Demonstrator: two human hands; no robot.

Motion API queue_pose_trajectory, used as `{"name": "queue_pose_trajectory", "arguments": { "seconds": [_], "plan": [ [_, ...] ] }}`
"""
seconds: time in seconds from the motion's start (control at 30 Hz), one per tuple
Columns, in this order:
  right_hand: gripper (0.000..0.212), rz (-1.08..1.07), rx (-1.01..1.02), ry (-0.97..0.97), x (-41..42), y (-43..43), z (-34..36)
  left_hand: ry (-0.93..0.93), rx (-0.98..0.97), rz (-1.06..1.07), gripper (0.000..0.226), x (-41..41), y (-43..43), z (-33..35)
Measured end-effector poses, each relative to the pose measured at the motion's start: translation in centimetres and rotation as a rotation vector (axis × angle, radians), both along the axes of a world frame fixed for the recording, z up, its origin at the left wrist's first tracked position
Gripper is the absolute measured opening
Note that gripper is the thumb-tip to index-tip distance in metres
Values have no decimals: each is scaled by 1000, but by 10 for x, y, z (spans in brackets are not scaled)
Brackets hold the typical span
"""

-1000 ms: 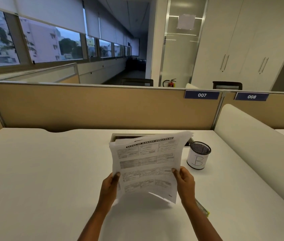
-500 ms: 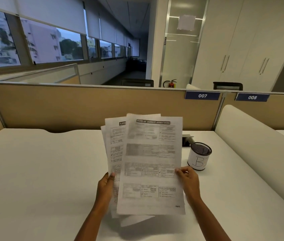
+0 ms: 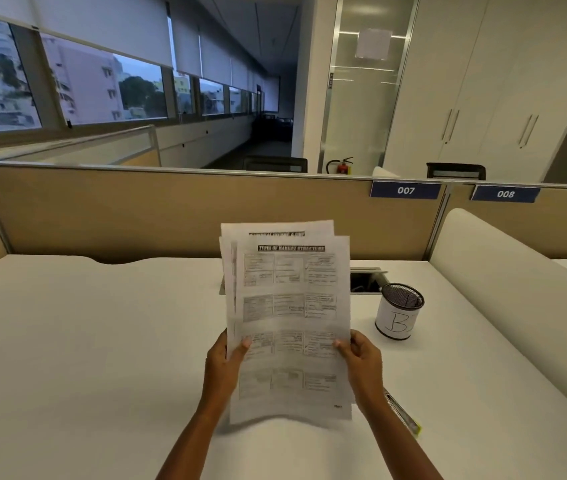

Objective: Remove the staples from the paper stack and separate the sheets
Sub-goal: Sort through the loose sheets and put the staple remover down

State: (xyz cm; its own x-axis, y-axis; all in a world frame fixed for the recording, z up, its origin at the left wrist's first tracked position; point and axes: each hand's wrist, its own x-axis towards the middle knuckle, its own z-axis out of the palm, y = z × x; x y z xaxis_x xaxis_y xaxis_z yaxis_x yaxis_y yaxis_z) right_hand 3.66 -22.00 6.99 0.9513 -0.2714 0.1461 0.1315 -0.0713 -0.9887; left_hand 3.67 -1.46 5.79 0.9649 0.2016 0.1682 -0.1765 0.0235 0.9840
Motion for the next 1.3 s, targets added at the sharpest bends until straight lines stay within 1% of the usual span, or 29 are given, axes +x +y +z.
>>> {"name": "queue_pose_trajectory", "arguments": {
  "seconds": [0.07,0.13,0.17,0.2,0.27,0.3,0.33,0.37,0.4,0.5,0.57,0.63,0.73,0.8,0.87,0.9,1.03,1.07,1.1,1.13,1.2,1.27,1.3],
  "plan": [
    [20,5,39,-43,1,-1,4,-33,16,16,17,1,1,10],
    [12,70,82,-60,2,-3,7,-56,37,16,22,2,4,21],
    [17,113,101,-62,1,-4,9,-63,53,6,24,2,6,27],
    [26,151,114,-62,1,-5,10,-75,66,-19,31,1,8,34],
    [38,184,90,-78,0,-6,14,-102,55,-66,62,0,11,45],
    [39,184,65,-97,-1,-6,16,-113,44,-77,72,0,12,50],
    [37,179,48,-120,0,-5,17,-132,28,-88,75,0,11,55],
    [33,175,40,-142,0,-4,19,-147,15,-105,73,0,10,60],
    [29,174,39,-158,1,-2,21,-156,19,-113,65,1,9,62],
    [18,172,71,-195,1,2,27,-141,24,-69,13,2,4,67],
    [21,168,92,-229,0,4,31,-133,26,-33,14,3,5,65],
    [24,178,66,-250,-1,4,32,-102,14,-19,10,2,6,62],
    [24,209,9,-195,-2,3,28,-51,4,-27,9,0,5,50],
    [22,219,-118,-112,0,-2,19,-39,-11,-20,11,-1,2,47],
    [21,178,-375,17,3,-15,6,-37,-21,10,15,-2,1,47],
    [23,143,-508,101,4,-25,-2,-38,-24,25,15,-2,2,49],
    [41,18,-936,531,0,-60,-34,-52,-59,68,14,-2,7,52],
    [44,7,-1024,628,-5,-65,-39,-46,-78,67,12,-2,8,52],
    [46,5,-1090,686,-8,-68,-43,-30,-92,59,10,-2,9,52],
    [48,4,-1137,707,-11,-70,-46,-11,-100,53,9,-2,10,52],
    [44,-16,-1159,677,-13,-72,-52,31,-112,41,7,-1,10,52],
    [34,-18,-1129,670,-13,-72,-50,60,-136,29,7,-2,10,53],
    [27,-21,-1082,666,-12,-73,-47,69,-152,28,7,-2,10,53]
  ]
}}
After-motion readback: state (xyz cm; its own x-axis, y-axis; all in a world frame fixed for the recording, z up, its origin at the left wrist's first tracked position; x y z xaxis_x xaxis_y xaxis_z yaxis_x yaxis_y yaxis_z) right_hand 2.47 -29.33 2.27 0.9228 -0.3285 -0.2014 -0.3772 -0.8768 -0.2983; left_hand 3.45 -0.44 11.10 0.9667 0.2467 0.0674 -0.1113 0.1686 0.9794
